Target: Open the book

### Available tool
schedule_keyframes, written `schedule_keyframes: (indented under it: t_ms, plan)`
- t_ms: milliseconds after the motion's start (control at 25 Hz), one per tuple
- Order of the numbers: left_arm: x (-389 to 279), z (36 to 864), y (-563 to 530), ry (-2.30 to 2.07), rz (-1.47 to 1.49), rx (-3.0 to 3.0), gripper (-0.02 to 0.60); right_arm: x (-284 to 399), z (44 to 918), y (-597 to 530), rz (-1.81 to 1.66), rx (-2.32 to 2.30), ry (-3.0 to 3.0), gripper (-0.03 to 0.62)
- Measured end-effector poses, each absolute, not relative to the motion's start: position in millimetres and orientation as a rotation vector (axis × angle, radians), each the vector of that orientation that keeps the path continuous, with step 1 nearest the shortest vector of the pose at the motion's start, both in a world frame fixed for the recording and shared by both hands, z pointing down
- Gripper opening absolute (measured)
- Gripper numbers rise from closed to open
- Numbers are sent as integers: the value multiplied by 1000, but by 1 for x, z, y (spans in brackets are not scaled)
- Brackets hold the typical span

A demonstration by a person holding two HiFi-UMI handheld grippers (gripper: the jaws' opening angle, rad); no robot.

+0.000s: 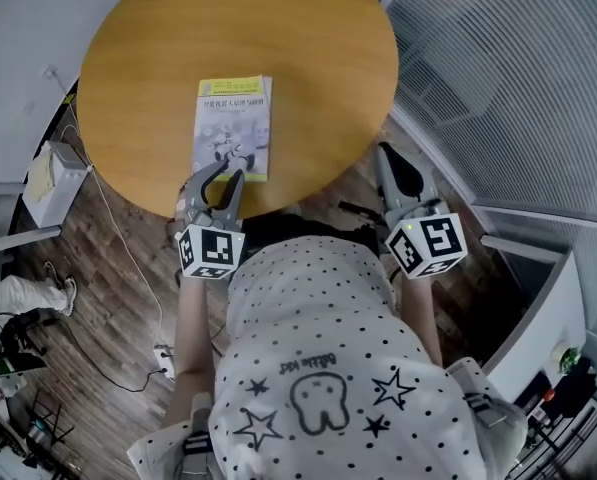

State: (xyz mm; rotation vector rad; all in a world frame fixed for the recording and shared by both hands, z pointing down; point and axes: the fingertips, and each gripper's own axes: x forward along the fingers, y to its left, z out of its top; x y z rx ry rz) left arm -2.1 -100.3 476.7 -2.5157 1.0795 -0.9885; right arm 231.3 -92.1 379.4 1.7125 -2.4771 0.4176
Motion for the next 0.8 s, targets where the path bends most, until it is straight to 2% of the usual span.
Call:
schedule_keyframes:
  t_ms: [200,800]
  plan:
    - [13,502,-100,922,-1061,-2541,127,238,380,-90,432,1741,-2458,5]
    - [43,600,-83,458,-1443,-2536,216,268,378,-78,452,1828,-2403,5]
